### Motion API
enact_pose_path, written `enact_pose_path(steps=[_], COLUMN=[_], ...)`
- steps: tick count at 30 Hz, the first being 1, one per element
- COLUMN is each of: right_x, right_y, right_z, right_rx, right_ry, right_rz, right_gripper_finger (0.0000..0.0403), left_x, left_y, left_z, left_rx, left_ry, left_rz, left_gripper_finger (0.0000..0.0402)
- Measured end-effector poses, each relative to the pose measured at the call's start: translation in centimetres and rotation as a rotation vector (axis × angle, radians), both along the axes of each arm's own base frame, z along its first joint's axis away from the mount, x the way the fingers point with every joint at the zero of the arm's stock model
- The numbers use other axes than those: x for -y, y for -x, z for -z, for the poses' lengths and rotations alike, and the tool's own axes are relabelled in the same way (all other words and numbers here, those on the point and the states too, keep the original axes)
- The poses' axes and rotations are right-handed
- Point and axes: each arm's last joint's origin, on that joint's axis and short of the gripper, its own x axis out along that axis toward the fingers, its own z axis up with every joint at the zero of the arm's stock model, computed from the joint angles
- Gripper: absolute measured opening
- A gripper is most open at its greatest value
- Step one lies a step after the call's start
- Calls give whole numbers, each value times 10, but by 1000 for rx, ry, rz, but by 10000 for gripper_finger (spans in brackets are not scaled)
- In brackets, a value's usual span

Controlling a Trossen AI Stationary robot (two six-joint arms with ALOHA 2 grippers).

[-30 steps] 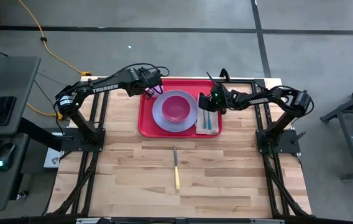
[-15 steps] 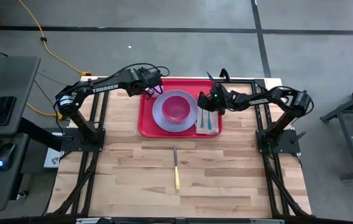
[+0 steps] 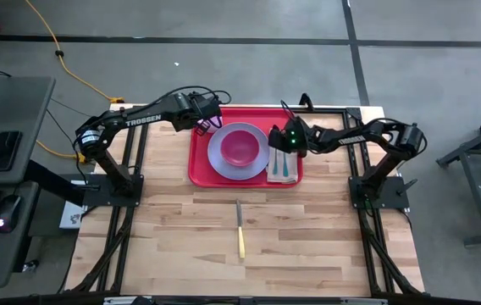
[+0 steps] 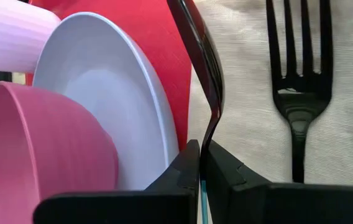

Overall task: Set up tray
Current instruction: Put the blue spoon on the white napkin to the left of the blue fork

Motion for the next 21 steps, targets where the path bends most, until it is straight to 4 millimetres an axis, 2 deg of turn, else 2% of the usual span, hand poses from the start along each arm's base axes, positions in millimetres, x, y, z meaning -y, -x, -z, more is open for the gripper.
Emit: enact_pose_path(steps=[11, 21], right_x=[-1, 1], right_y=[0, -8], right_z=[1, 9], right_rx=[-18, 22], right_ry=[17, 11], right_rz=[31, 22], right_gripper_finger=[0, 0], left_x=[0, 0], left_y=[0, 0], left_z=[0, 0], left_rx=[-1, -15], left_ry=[1, 6], left_rz=[0, 13], left_gripper_finger=[62, 62])
